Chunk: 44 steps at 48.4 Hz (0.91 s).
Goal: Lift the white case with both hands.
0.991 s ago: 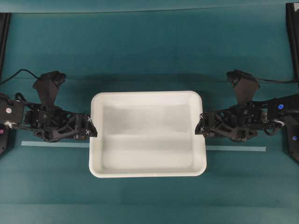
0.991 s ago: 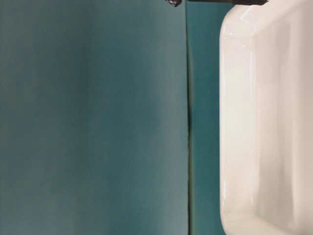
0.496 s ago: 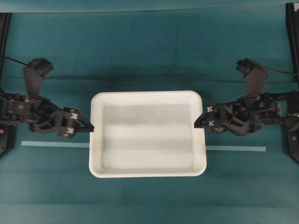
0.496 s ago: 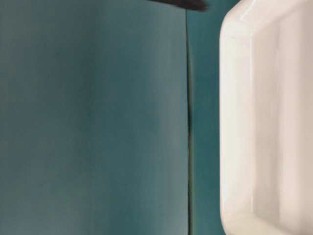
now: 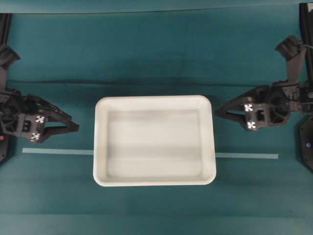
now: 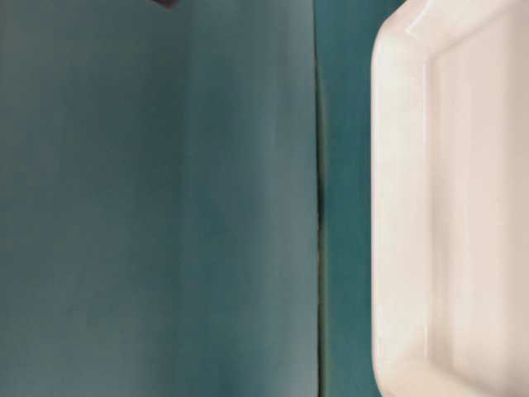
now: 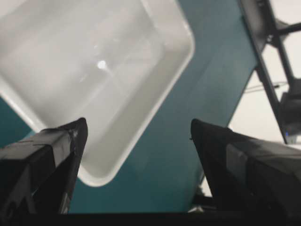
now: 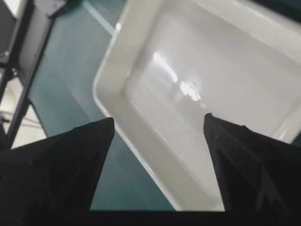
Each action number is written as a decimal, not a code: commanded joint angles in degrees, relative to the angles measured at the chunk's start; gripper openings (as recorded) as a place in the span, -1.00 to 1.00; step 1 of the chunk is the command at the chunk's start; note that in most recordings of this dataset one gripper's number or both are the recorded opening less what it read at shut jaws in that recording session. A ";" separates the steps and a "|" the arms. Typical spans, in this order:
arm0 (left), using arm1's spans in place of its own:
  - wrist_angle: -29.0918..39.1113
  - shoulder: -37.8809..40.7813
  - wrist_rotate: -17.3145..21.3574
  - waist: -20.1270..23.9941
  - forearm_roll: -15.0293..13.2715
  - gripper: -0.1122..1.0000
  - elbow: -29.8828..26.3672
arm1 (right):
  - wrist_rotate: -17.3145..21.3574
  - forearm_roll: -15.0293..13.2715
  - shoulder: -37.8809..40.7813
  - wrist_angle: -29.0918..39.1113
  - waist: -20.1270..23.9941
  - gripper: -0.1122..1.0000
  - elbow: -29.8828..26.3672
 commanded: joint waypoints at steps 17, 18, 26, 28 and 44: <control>-0.53 -4.83 6.06 -0.18 0.09 0.89 -1.49 | -14.94 -0.26 -5.71 -5.10 0.00 0.69 -1.23; -0.62 -4.92 6.42 -0.26 0.09 0.89 -1.49 | -15.82 -0.26 -5.98 -5.01 0.09 0.69 -1.23; -1.23 -7.21 13.62 -1.23 0.09 0.89 -1.58 | -23.38 -0.26 -8.79 -4.75 0.88 0.70 -1.05; -1.41 -7.91 16.17 -1.41 0.09 0.88 -1.67 | -25.22 -0.26 -9.49 -4.75 1.05 0.70 -1.14; -3.87 -15.21 33.84 -1.58 0.18 0.84 -2.72 | -34.72 -0.26 -18.28 -4.31 2.29 0.69 -1.05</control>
